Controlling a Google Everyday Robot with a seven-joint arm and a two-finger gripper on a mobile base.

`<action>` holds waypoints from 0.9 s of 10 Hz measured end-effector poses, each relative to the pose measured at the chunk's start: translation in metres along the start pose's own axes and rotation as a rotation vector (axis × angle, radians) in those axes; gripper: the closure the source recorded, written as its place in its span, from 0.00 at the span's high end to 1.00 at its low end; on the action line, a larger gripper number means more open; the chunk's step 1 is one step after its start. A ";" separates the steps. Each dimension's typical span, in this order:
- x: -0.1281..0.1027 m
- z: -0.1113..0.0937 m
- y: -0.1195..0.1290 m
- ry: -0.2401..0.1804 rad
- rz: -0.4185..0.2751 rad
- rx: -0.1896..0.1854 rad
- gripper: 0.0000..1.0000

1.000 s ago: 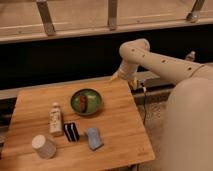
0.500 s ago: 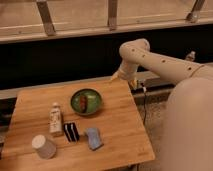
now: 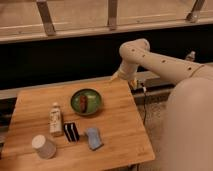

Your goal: Place the ceramic cup over the eraser

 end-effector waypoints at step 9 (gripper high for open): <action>0.109 -0.026 0.092 0.013 -0.379 0.006 0.80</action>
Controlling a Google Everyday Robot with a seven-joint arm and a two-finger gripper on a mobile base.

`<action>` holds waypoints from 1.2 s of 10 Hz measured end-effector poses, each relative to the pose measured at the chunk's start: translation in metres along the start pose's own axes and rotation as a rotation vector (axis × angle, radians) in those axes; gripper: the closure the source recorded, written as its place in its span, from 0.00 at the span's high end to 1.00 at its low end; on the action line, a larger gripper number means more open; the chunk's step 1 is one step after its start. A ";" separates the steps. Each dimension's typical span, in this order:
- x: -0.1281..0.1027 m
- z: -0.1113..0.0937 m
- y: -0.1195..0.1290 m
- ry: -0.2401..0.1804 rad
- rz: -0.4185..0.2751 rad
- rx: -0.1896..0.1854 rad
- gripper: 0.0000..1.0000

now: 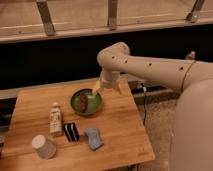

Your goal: Place the ceramic cup over the eraser

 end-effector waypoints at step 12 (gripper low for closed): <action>0.043 -0.018 0.120 -0.036 -0.375 0.018 0.80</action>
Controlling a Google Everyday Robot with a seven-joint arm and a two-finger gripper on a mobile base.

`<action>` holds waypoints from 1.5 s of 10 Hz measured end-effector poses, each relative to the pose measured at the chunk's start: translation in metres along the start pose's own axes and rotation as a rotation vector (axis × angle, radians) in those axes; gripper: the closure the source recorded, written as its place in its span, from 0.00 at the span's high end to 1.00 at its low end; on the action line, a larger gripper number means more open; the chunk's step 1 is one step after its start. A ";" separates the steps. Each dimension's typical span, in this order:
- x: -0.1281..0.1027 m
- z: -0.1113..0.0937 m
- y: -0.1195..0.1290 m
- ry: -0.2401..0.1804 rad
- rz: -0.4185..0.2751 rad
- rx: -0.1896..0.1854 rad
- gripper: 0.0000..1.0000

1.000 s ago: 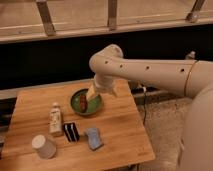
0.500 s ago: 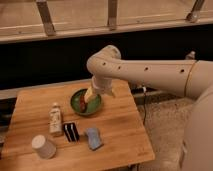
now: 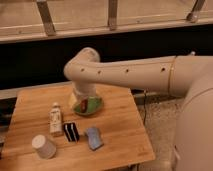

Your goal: Place the ceramic cup over the eraser

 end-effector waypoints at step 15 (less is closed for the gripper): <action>-0.017 0.006 0.178 0.039 -0.469 -0.050 0.80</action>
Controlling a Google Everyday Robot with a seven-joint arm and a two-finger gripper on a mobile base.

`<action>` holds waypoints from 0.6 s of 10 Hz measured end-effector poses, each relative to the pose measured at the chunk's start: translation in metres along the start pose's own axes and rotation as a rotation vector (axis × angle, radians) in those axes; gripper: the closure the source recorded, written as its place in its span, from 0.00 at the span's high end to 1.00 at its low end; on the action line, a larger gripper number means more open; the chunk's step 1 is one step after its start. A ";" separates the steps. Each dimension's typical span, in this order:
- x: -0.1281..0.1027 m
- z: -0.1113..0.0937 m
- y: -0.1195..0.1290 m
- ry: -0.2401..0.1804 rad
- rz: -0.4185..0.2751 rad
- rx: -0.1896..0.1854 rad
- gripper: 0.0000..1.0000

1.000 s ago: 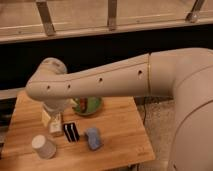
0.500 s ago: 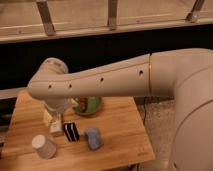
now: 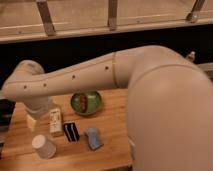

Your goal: Place the ceramic cup over the eraser

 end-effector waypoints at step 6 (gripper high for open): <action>0.007 0.048 0.032 0.016 -0.079 -0.059 0.80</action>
